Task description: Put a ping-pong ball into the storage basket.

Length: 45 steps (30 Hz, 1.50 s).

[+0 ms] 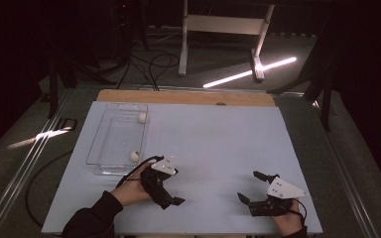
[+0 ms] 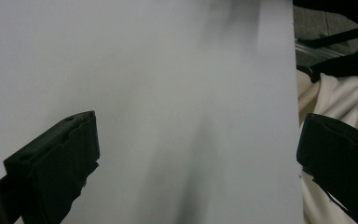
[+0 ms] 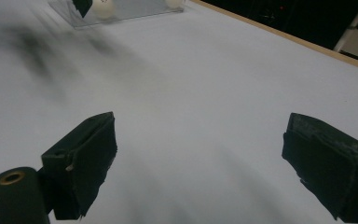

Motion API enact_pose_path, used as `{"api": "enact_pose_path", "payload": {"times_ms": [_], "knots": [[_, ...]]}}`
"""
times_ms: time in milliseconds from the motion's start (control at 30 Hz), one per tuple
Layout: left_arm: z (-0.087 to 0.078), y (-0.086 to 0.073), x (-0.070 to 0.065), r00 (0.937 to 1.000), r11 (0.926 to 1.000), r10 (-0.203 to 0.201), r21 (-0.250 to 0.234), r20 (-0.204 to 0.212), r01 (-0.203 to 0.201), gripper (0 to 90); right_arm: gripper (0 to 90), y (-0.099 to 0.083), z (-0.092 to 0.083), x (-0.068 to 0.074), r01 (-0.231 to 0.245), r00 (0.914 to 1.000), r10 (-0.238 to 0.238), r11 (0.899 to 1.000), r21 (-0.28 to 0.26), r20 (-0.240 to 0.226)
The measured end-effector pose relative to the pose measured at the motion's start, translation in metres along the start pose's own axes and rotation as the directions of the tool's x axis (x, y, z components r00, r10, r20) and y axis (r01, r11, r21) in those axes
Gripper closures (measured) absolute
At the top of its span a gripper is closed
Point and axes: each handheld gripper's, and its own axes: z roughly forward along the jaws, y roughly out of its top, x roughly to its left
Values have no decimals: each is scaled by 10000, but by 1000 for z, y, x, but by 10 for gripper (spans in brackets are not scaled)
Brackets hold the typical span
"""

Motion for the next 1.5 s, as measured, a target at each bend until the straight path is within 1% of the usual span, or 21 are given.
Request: {"api": "enact_pose_path", "payload": {"times_ms": [67, 167, 267, 400, 533, 700, 800, 867, 933, 1100, 1133, 1167, 1233, 1300, 1367, 1433, 1500], "knots": [[0, -3, -2, 10000, 10000, 13, 31, 3, -13, 4, 98, 0, 0, 0, 7, 10000, -7, 10000, 2, 3], [-2, -8, -5, 10000, 10000, -57, -57, 27, 57, 4, 98, 0, 0, 0, -25, 10000, 25, 10000, -1, 8], [-6, -15, -6, 9999, 9995, -132, -288, 73, 134, 4, 98, 0, -1, 0, -36, 10000, 36, 10000, -25, 15], [-10, -23, -10, 9999, 9991, -141, -404, -52, 139, 4, 98, 0, -1, 0, -46, 10000, 46, 10000, -11, -4], [-15, -33, -10, 9995, 9976, -314, -616, -49, 310, 4, 98, 0, -1, 1, -3, 10000, 3, 10000, 14, 19], [-19, -45, -9, 9982, 9960, -579, -686, -177, 566, 4, 98, 0, -1, 0, -1, 10000, 1, 10000, 22, 13], [-22, -52, -8, 9975, 9944, -698, -805, -92, 689, 4, 98, 0, 0, 0, 3, 10000, -3, 10000, 25, 11], [-24, -57, -9, 9976, 9945, -677, -811, -128, 664, 4, 98, 0, 0, 0, 0, 10000, 0, 10000, 28, 18], [-25, -61, -9, 9968, 9938, -793, -790, -108, 782, 4, 98, 0, 0, 0, 17, 10000, -17, 10000, 33, 17], [-31, -70, -6, 9939, 9900, -1084, -933, -199, 1061, 4, 98, 0, 0, 0, 21, 10000, -21, 10000, 37, 28], [-31, -72, -6, 9930, 9884, -1173, -982, -130, 1155, 4, 98, 0, 0, 0, 17, 10000, -17, 10000, 42, 17], [-32, -75, -6, 9930, 9884, -1181, -976, -96, 1166, 4, 98, 0, 0, 0, 29, 10000, -29, 10000, 45, 26], [-32, -78, -6, 9933, 9894, -1138, -932, -178, 1117, 4, 98, 0, 0, 0, 25, 10000, -25, 10000, 59, 33], [-33, -82, -6, 9922, 9883, -1232, -926, -173, 1211, 5, 98, 0, 0, 0, 27, 10000, -27, 10000, 55, 19], [-34, -86, -6, 9916, 9869, -1275, -1028, -224, 1246, 4, 98, 0, 0, 0, 21, 10000, -21, 10000, 57, 24], [-36, -89, -5, 9901, 9838, -1389, -1174, -191, 1358, 4, 98, 0, 0, 0, 25, 10000, -25, 10000, 59, 30], [-37, -91, -5, 9895, 9842, -1421, -1104, -255, 1385, 4, 98, 0, 1, 0, 38, 10000, -38, 10000, 48, 4]]}}
